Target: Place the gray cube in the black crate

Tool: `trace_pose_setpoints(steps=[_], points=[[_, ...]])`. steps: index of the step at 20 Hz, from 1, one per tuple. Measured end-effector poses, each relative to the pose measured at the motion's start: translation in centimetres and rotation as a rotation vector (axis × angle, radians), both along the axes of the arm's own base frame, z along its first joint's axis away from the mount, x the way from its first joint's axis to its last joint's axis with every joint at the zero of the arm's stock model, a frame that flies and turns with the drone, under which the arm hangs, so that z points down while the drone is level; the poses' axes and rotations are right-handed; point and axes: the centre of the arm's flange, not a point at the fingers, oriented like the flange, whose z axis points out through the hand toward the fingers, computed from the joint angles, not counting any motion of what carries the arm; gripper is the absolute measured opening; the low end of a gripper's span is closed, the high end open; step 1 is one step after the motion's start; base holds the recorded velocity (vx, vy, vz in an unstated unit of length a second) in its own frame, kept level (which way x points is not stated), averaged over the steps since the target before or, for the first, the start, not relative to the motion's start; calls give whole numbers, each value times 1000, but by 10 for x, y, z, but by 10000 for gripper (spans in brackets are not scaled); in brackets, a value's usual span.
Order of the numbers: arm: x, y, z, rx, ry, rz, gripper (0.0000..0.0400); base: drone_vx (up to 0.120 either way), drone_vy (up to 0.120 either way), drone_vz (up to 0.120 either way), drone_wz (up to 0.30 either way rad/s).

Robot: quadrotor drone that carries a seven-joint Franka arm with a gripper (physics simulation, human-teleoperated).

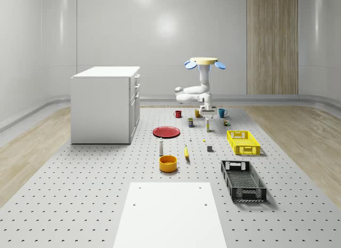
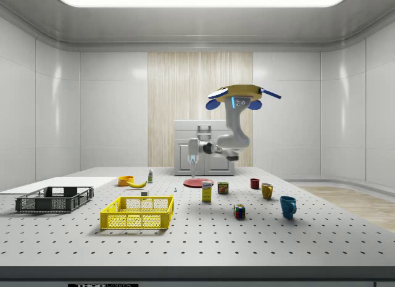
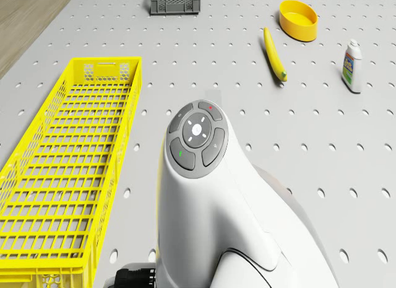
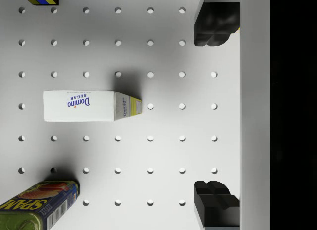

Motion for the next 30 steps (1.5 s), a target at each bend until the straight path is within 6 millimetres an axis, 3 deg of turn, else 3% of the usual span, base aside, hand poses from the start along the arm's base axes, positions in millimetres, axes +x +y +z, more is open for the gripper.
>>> trace_pose_setpoints(steps=[6, 12, 21, 30], points=[[0, 0, 0, 0, 0, 0, 400, 120, 0, -7, 0], [0, 0, 0, 0, 0, 0, 400, 120, 0, -107, 0], [0, 0, 0, 0, 0, 0, 400, 120, -31, 0, 0], [0, 0, 0, 0, 0, 0, 400, 120, -36, -84, 0]])
